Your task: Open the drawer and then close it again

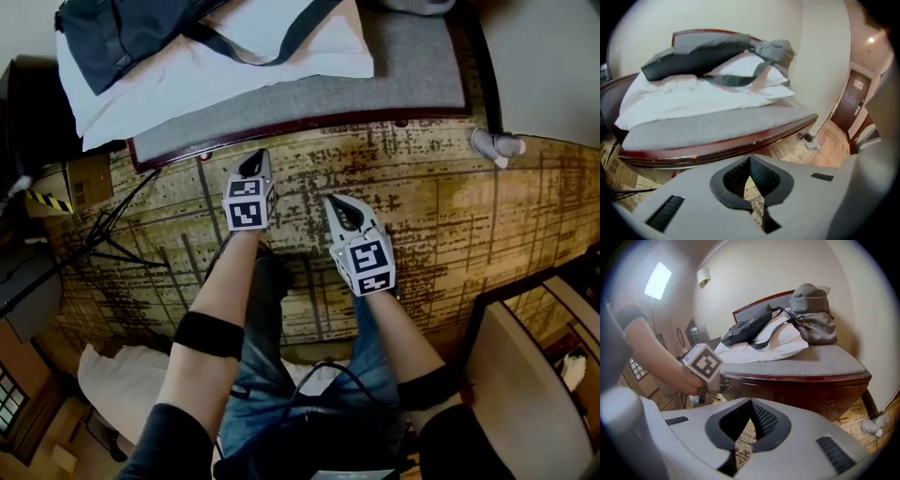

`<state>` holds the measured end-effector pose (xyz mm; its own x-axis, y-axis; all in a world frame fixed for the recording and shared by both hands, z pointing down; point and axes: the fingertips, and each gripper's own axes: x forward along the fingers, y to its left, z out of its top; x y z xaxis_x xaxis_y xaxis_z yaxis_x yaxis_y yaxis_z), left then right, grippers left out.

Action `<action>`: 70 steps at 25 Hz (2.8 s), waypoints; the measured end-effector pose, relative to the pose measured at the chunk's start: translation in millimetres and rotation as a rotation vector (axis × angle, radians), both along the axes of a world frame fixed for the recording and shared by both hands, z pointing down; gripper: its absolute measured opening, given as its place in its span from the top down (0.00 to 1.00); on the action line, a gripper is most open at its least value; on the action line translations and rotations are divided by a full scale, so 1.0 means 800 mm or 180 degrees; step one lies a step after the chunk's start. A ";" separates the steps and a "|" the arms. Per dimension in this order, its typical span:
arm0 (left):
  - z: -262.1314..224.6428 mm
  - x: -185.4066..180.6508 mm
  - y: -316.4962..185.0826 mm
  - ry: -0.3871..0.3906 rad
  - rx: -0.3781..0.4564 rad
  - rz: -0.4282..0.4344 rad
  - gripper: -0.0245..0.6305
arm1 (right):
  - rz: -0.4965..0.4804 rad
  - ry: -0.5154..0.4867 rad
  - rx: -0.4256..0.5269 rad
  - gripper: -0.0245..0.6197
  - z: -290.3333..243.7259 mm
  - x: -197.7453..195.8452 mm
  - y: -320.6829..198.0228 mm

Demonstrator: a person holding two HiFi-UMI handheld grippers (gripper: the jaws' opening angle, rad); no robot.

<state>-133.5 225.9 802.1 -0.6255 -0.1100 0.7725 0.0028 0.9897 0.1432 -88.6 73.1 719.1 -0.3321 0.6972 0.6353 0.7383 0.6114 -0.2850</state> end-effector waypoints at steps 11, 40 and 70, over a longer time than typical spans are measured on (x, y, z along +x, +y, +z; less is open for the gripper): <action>-0.368 0.029 0.006 -0.0801 0.0051 0.0064 0.96 | -0.0150 -0.0453 -0.0022 0.95 -0.265 -0.043 -0.016; -0.674 0.159 0.026 -0.1581 -0.0001 -0.0283 0.96 | 0.0063 -0.1013 -0.0172 0.95 -0.537 -0.019 -0.100; -0.661 0.191 -0.016 -0.1514 0.0058 -0.0115 0.96 | 0.0356 -0.0970 0.0027 0.95 -0.498 0.014 -0.162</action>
<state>19.6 213.0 273.2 -0.9129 -0.0927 0.3975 -0.0331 0.9875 0.1543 -77.7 -56.9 320.9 -0.5821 0.6408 0.5005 0.7170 0.6949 -0.0559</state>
